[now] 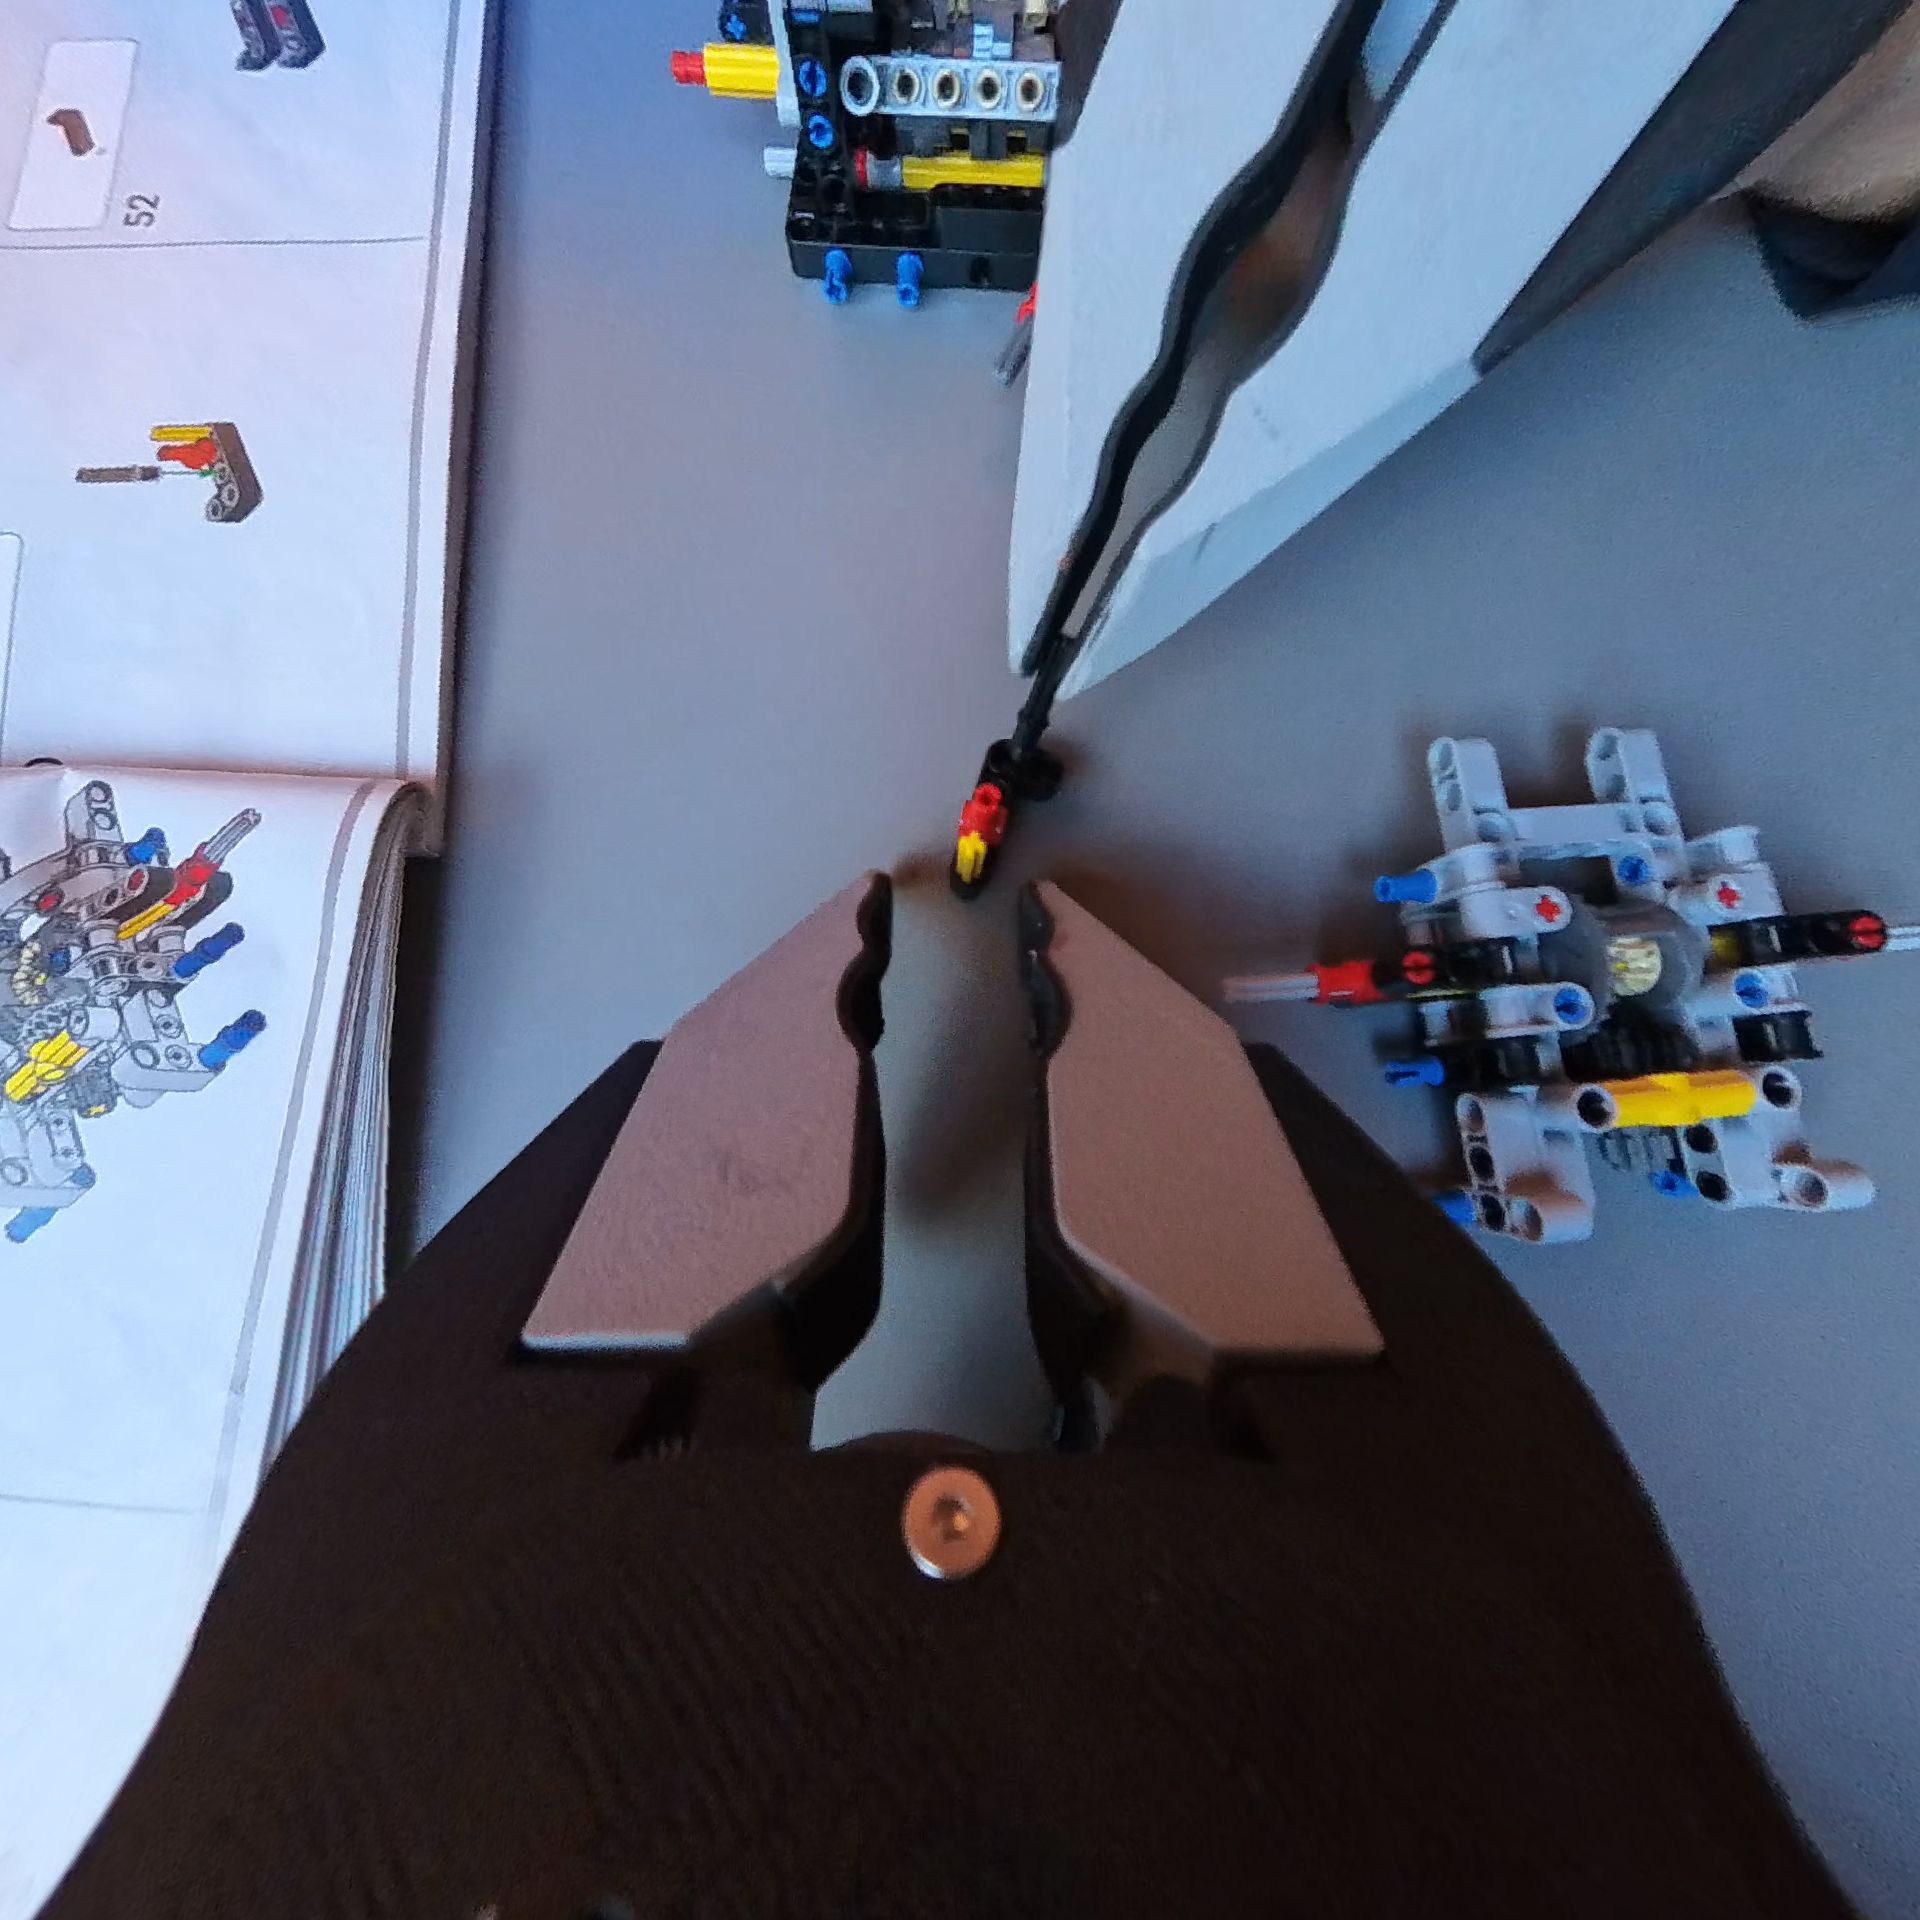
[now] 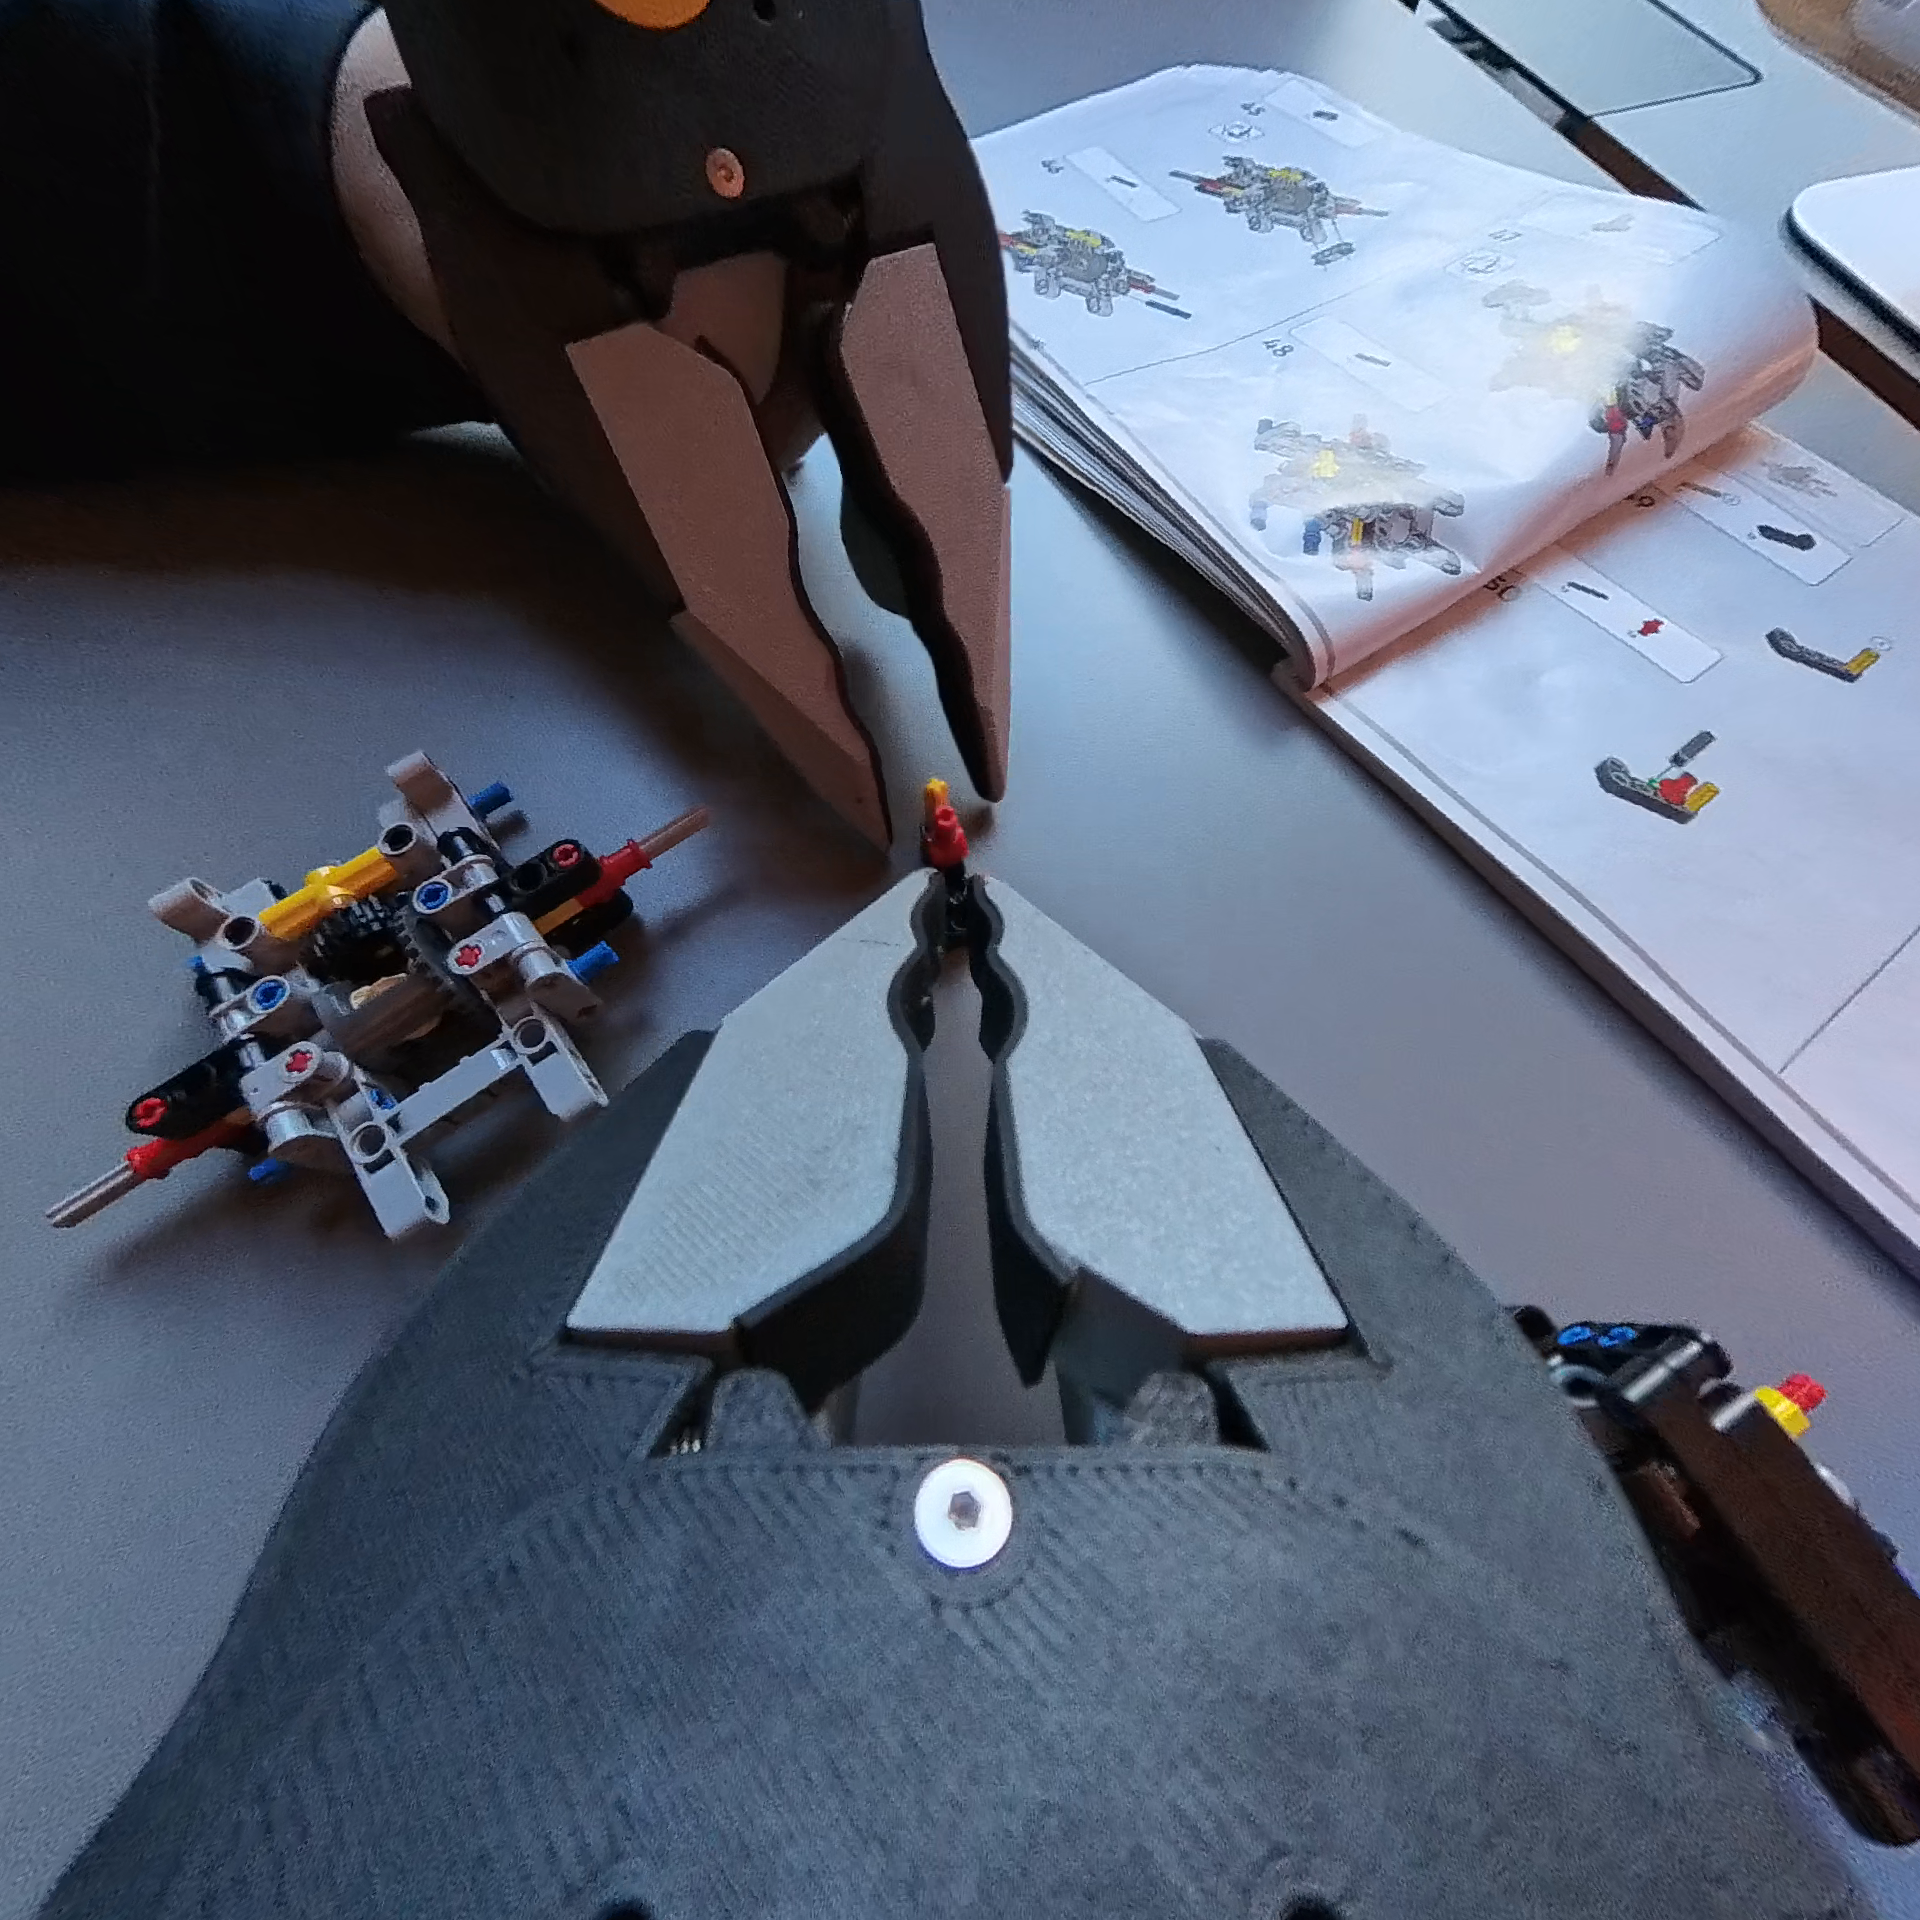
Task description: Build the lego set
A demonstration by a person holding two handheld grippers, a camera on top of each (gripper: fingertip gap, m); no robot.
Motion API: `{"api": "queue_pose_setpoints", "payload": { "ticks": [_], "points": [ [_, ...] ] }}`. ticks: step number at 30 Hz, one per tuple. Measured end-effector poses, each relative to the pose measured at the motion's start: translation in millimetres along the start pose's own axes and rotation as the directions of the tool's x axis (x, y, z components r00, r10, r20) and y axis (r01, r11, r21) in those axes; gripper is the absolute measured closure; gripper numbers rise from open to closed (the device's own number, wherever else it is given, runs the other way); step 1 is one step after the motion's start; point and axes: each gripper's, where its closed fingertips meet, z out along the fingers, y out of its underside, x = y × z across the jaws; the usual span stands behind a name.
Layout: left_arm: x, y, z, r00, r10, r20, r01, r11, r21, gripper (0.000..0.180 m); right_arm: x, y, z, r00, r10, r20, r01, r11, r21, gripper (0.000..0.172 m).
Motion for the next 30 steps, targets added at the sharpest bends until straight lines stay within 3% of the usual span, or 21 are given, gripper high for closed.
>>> {"api": "queue_pose_setpoints", "payload": {
  "ticks": [8,15,23,30],
  "points": [
    [2.7,-2.7,6.1,0.999,0.027,-0.022,-0.026,0.999,0.029,0.174,-1.7,0.2,7.9,0.998,-0.039,0.042,0.042,0.997,-0.06,0.172],
    [2.8,-1.8,5.5,0.999,0.048,-0.026,-0.047,0.998,0.029,0.175,1.6,-0.4,10.4,0.989,-0.144,0.033,0.147,0.98,-0.134,0.172],
    [2.7,-1.8,5.4,0.999,0.042,-0.031,-0.041,0.999,0.031,0.175,-1.1,-0.4,12.4,0.964,-0.235,0.127,0.258,0.941,-0.219,0.172],
    [2.6,-1.8,5.4,0.999,0.04,-0.03,-0.039,0.999,0.032,0.175,-1.8,-3.4,15.4,0.965,-0.193,0.177,0.231,0.947,-0.223,0.172]
  ]
}}
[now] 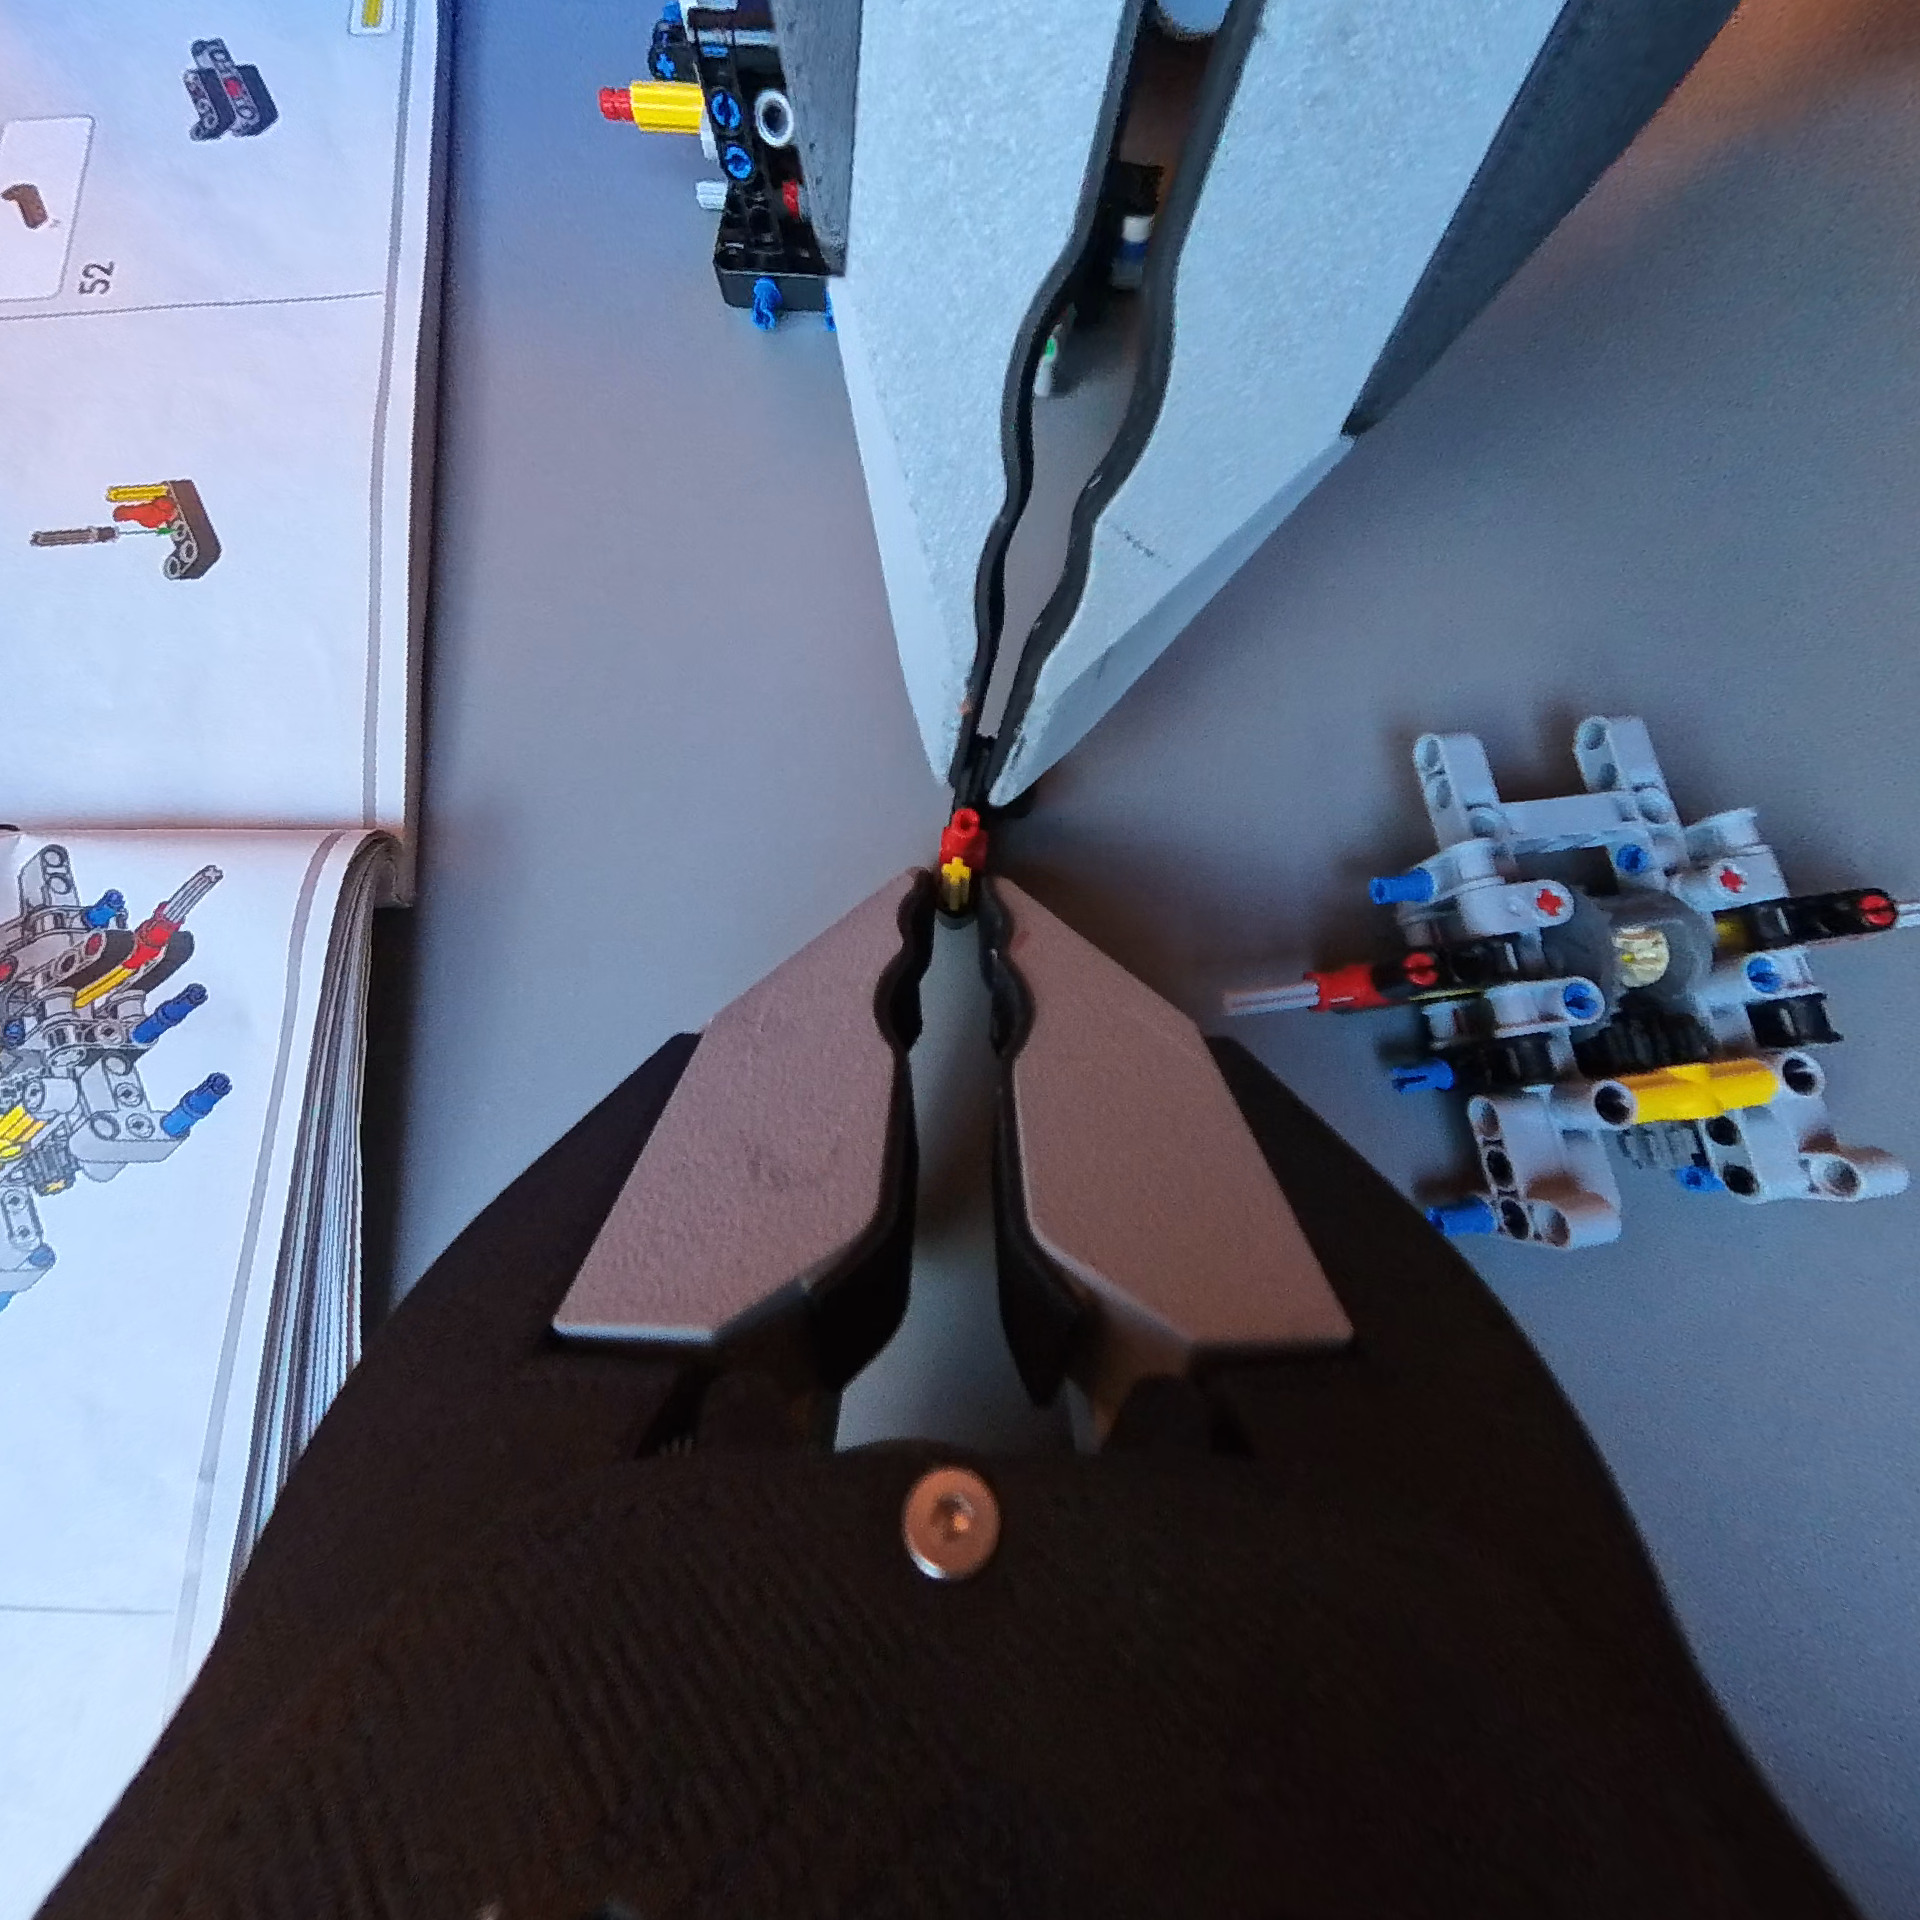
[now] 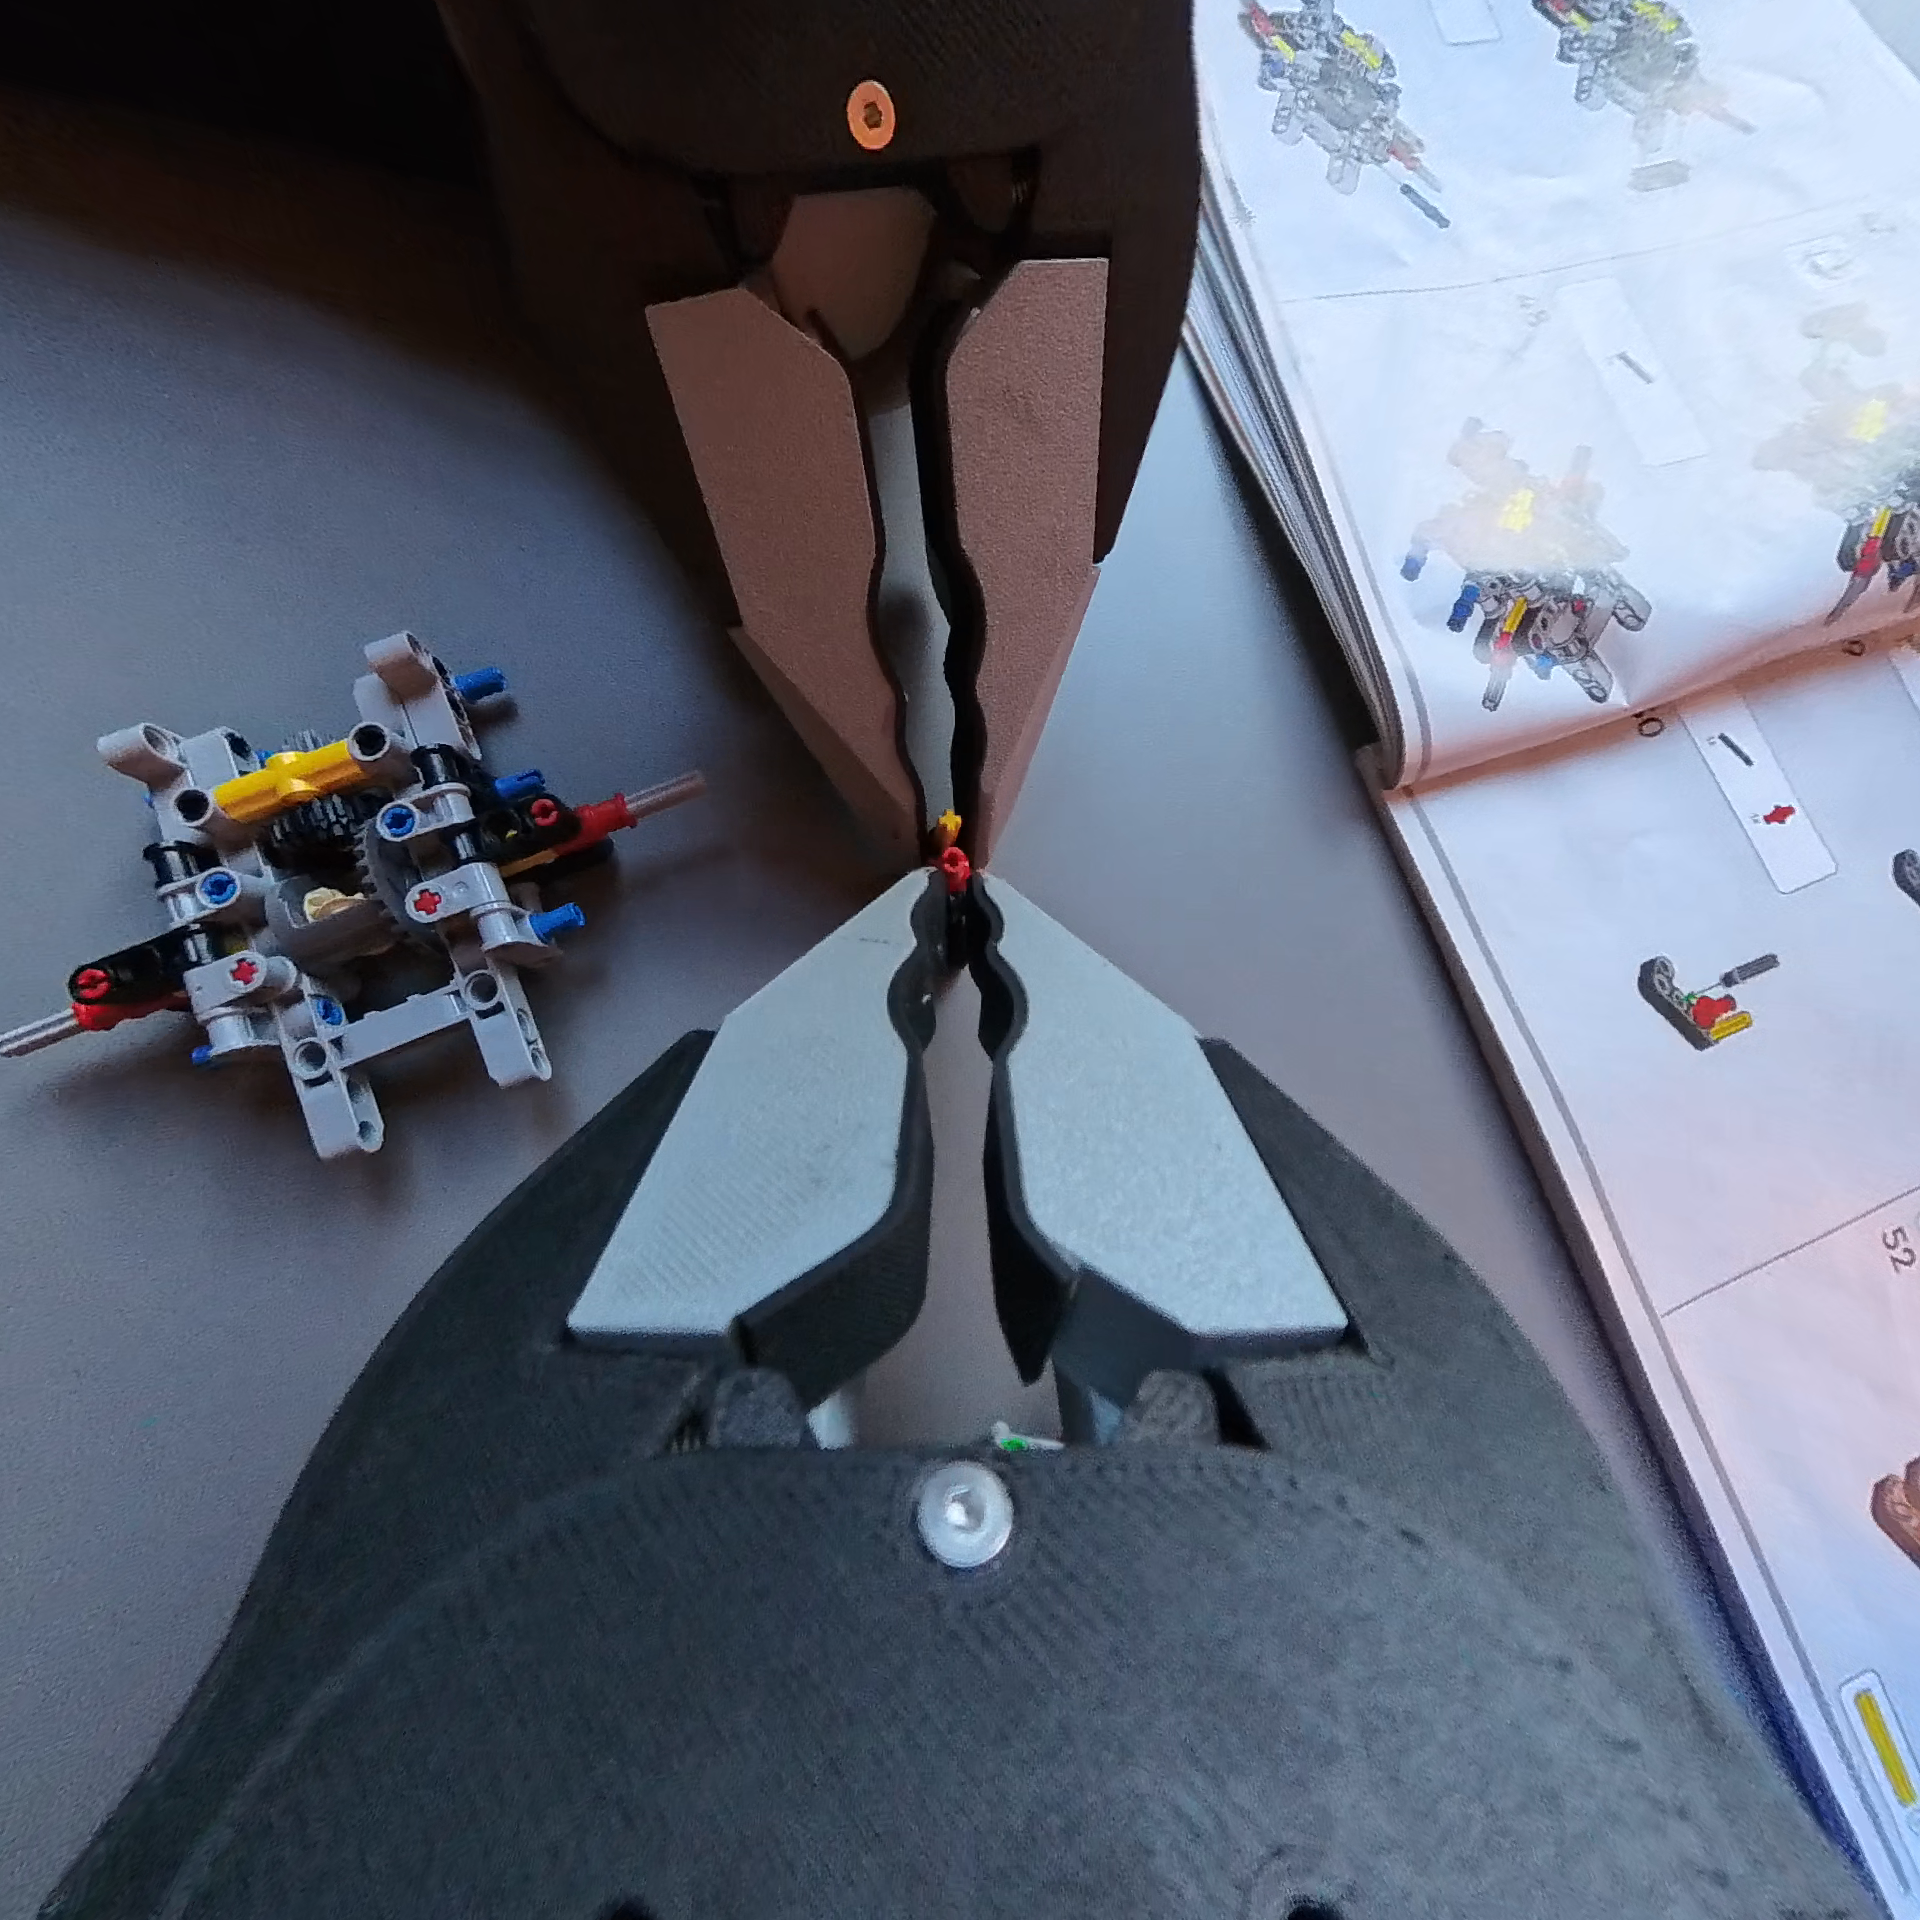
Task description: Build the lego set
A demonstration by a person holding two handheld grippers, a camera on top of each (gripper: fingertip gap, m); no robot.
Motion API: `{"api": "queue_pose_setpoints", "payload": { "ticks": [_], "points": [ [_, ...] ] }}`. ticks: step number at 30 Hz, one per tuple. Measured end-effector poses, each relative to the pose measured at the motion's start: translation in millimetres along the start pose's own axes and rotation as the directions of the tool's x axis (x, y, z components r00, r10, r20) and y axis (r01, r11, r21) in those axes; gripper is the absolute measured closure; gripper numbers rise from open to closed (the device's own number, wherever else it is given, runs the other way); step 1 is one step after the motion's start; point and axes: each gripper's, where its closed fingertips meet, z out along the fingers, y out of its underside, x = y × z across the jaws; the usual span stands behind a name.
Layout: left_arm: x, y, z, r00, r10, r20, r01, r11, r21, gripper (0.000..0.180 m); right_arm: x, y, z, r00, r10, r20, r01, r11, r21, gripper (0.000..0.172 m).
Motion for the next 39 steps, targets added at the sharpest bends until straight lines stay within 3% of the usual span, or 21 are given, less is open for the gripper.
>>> {"api": "queue_pose_setpoints", "payload": {
  "ticks": [7,14,25,33,39],
  "points": [
    [-0.1,0.0,0.0,1.0,-0.001,0.001,0.001,1.0,0.0,0.175,-1.0,1.2,-0.2,1.0,0.026,-0.001,-0.026,0.999,0.035,0.171],
    [-0.3,0.0,0.1,1.0,-0.002,0.003,0.002,1.0,0.001,0.175,3.2,4.7,-0.8,0.991,-0.09,-0.098,0.096,0.994,0.06,0.171],
    [-0.3,0.3,0.1,1.0,-0.009,-0.003,0.009,1.0,0.001,0.175,0.9,3.2,0.9,0.979,-0.201,-0.027,0.2,0.979,-0.027,0.171],
    [-0.5,0.3,0.2,1.0,-0.009,-0.002,0.009,1.0,0.001,0.175,2.8,-0.3,3.4,0.998,-0.058,0.007,0.058,0.998,-0.008,0.171],
    [-0.5,0.3,0.3,1.0,-0.011,0.0,0.011,1.0,0.002,0.175,7.9,3.7,-0.1,0.984,0.176,0.002,-0.176,0.982,0.062,0.171]
  ]
}}
